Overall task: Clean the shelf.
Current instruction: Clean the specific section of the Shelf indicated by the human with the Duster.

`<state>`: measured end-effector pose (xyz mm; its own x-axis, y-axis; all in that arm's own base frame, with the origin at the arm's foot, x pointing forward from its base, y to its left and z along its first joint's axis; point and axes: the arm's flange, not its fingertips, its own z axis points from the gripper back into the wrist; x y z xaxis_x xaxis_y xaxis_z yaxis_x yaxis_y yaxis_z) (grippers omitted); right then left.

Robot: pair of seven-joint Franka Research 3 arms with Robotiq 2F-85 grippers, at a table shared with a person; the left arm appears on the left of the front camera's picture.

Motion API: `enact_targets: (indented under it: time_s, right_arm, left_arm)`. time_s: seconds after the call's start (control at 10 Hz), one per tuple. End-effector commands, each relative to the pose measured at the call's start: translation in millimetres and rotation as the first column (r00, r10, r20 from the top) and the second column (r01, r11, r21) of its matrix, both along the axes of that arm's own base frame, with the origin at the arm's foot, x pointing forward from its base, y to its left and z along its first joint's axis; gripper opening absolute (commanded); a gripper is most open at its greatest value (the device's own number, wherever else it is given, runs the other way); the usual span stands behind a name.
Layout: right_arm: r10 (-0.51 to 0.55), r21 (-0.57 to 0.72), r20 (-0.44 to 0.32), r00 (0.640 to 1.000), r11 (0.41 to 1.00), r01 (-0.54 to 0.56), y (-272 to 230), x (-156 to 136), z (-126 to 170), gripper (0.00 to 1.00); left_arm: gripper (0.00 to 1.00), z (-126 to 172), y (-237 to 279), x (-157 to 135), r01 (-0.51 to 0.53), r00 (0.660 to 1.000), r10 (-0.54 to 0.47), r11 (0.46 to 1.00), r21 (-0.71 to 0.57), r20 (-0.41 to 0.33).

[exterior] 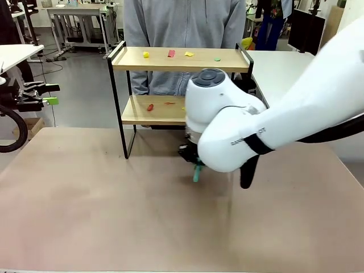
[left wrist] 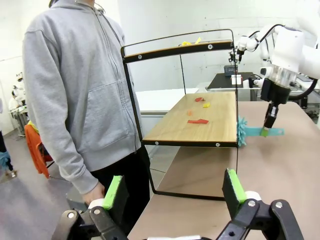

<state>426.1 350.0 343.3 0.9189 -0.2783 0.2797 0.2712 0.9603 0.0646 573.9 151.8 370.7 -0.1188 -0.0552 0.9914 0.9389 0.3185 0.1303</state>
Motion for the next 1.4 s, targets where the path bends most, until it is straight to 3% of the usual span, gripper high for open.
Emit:
enact_targets:
  time_s: [0.0,0.3,0.5,0.6,0.9,1.3]
  right_arm:
    - [-0.038,-0.037,-0.032,0.999,0.999,0.036,-37.8,-6.2,10.5,0.13]
    - [-0.059,-0.114,-0.044,0.997,0.992,0.054,-68.4,-8.2,9.1,0.13]
    - [0.021,-0.047,0.021,1.0,0.999,-0.02,-60.0,-19.8,18.5,0.13]
    - [-0.055,-0.099,-0.024,0.998,0.994,0.052,-63.9,-4.9,6.9,0.13]
    - [-0.026,-0.09,-0.011,1.0,0.996,0.024,-58.9,-9.9,10.1,0.13]
    - [0.129,-0.004,0.012,0.992,0.992,-0.129,-78.7,-41.2,59.4,0.13]
  left_arm:
    - [1.0,2.8,-0.3,-1.4,0.001,1.0,-0.001,1.0,0.007,0.002]
    - [1.0,2.8,-0.3,-1.4,0.001,1.0,-0.001,1.0,0.007,0.002]
    - [1.0,2.8,-0.3,-1.4,0.001,1.0,-0.001,1.0,0.007,0.002]
    - [1.0,2.8,-0.3,-1.4,0.001,1.0,-0.001,1.0,0.007,0.002]
    - [1.0,2.8,-0.3,-1.4,0.001,1.0,-0.001,1.0,0.007,0.002]
    - [1.0,2.8,-0.3,-1.4,0.001,1.0,-0.001,1.0,0.007,0.002]
